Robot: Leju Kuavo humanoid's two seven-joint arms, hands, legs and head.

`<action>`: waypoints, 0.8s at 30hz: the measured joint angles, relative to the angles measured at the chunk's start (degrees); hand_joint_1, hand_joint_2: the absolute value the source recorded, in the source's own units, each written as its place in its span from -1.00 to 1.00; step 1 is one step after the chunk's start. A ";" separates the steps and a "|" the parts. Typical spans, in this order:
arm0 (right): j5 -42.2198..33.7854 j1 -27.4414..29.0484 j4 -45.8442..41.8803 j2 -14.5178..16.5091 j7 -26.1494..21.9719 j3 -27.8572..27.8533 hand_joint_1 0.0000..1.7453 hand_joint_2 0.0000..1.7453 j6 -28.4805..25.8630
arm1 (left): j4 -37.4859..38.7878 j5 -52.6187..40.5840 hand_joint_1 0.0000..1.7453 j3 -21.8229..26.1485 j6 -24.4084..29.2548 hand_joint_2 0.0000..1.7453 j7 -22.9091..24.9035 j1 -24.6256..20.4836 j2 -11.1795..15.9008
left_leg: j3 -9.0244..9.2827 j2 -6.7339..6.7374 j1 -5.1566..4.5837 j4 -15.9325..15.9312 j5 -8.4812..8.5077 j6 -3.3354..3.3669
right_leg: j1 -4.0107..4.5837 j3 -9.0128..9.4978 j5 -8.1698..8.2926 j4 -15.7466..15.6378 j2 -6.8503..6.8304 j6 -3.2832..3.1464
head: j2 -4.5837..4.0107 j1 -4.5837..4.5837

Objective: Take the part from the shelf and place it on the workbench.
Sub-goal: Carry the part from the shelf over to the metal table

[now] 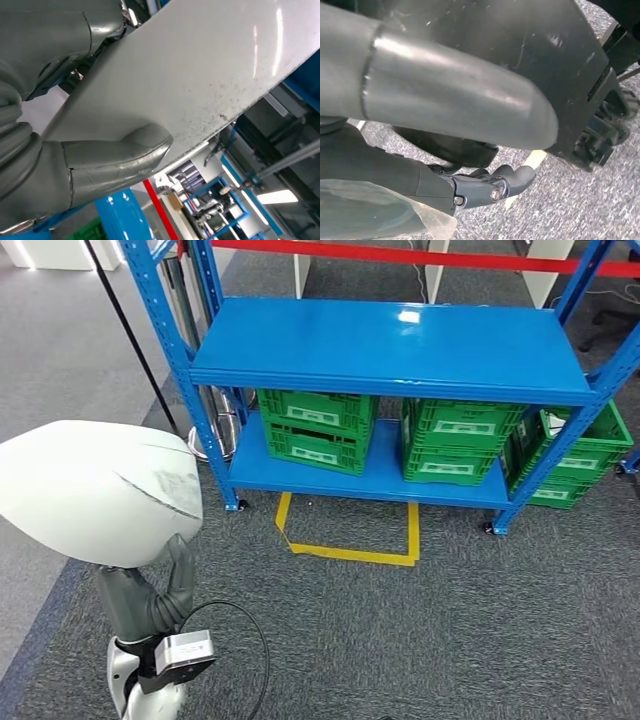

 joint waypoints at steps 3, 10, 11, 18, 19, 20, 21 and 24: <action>0.03 -0.15 -0.01 0.15 -0.04 -0.02 -1.00 -1.00 0.00 | 0.00 0.05 1.00 0.08 0.01 1.00 0.00 0.00 -0.04 | -0.24 -0.67 0.19 -1.32 0.13 0.65 | 0.07 -0.75 -0.35 0.48 0.13 0.83 | 0.01 -0.01; 0.07 -0.05 -0.02 0.15 0.03 -0.04 -1.00 -1.00 0.04 | 0.11 0.55 1.00 0.25 0.01 1.00 0.00 -0.19 -0.04 | -0.94 -3.30 0.48 -1.76 0.82 1.37 | -0.42 -8.49 -4.87 14.82 4.01 1.85 | -0.01 0.39; 0.09 -0.05 -0.02 0.14 0.08 -0.05 -1.00 -1.00 0.04 | 0.14 0.55 1.00 0.27 0.01 1.00 0.00 -0.20 -0.04 | -0.94 -3.81 0.50 -1.61 0.82 1.32 | -0.51 -7.43 -2.66 12.17 4.25 1.84 | -0.01 0.39; 0.16 0.14 -0.01 0.19 0.13 -0.10 -1.00 -1.00 0.24 | 0.16 0.55 1.00 0.32 0.02 1.00 0.00 -0.36 -0.08 | -3.12 -6.29 0.55 -0.13 1.35 -0.63 | -0.93 -3.16 1.25 1.71 6.45 0.67 | 0.00 0.24; 0.17 0.14 -0.01 0.21 0.13 -0.11 -1.00 -1.00 0.24 | 0.16 0.55 1.00 0.32 0.02 1.00 0.00 -0.40 -0.07 | -3.58 -5.71 0.56 0.83 0.63 -0.99 | -0.98 -3.18 1.41 1.63 5.92 0.34 | 0.00 0.11; 0.17 0.18 -0.01 0.22 0.13 -0.12 -1.00 -1.00 0.25 | 0.16 0.55 1.00 0.32 0.03 1.00 0.00 -0.44 -0.06 | -4.50 -4.87 0.57 3.01 -0.81 -1.31 | -1.04 -3.17 1.53 1.53 5.32 0.07 | -0.01 -0.04; 0.17 0.21 0.00 0.21 0.13 -0.13 -1.00 -1.00 0.25 | 0.17 0.55 1.00 0.32 0.03 1.00 0.00 -0.48 -0.05 | -5.84 -3.93 0.62 6.32 -2.72 -1.61 | -1.00 -3.19 1.57 1.53 4.70 -0.07 | -0.01 -0.20; 0.18 0.34 0.00 0.21 0.14 -0.15 -1.00 -1.00 0.27 | 0.33 0.60 1.00 0.33 0.02 1.00 0.00 -0.48 -0.01 | -9.54 -3.11 0.84 15.85 -6.53 -1.99 | -0.78 -3.32 1.57 1.55 2.71 -0.17 | 0.00 -0.32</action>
